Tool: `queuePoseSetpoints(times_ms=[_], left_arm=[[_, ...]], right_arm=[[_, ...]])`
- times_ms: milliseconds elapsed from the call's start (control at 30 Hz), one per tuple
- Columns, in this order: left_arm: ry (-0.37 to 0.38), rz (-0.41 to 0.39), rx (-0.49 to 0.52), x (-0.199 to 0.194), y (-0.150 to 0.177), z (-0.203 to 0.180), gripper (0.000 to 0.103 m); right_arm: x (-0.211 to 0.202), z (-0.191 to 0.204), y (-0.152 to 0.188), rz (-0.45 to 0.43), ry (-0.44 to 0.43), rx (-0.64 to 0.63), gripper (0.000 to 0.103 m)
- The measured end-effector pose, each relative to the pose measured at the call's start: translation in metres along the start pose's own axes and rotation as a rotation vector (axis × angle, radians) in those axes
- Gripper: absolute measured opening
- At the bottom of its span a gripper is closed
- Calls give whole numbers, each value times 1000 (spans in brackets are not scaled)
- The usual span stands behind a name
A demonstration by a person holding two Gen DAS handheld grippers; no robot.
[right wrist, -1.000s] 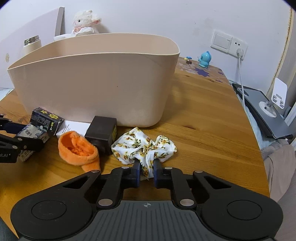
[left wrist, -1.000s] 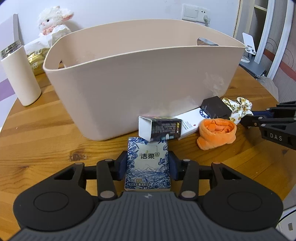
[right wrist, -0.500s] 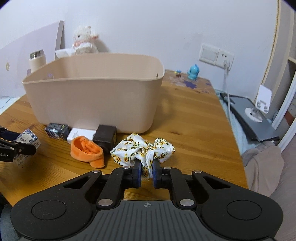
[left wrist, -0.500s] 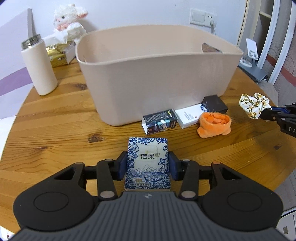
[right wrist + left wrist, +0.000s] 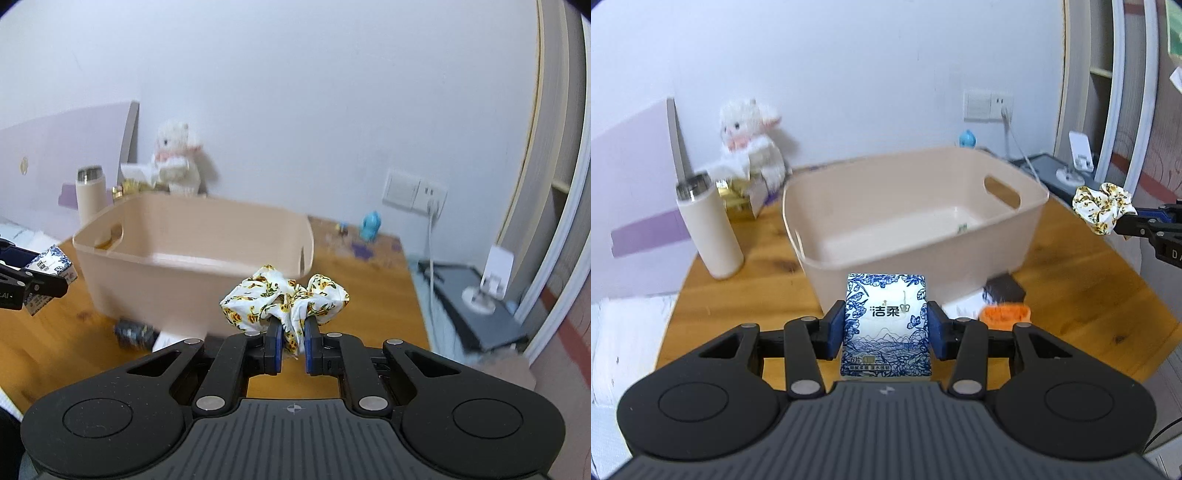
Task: Organize objects
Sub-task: 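Lift tissue pack and scrunchie over the basket and open both tools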
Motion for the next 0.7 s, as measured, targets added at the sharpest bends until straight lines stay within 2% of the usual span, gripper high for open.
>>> queuePoseSetpoints(times_ms=[167,367,533,700], left_arm=[[-17,-46,23,-2,-22,1,48],[-25,-84,-9,9,-47,6,48],[-32,-95,-1,28,-65,7,48],[-23,-69,-45,66,-78,10,48]], right_arm=[[0,0,-25,-64,-1,8,11],[13,7,-47,-99,-12,16,11],[31,15,-62,-103,-23,14,11],[58,20,-73,-83,-32,30,11]])
Point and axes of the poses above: each gripper's, at about its wrist camera, not at the fingertips, and x roughly the way its jaws point, z to its left, y to its underside, the point moved 2 cm from there along x, roughly the way its jaws point, and after that the axes turned 6 degrees about y, right-handed, at the moved point
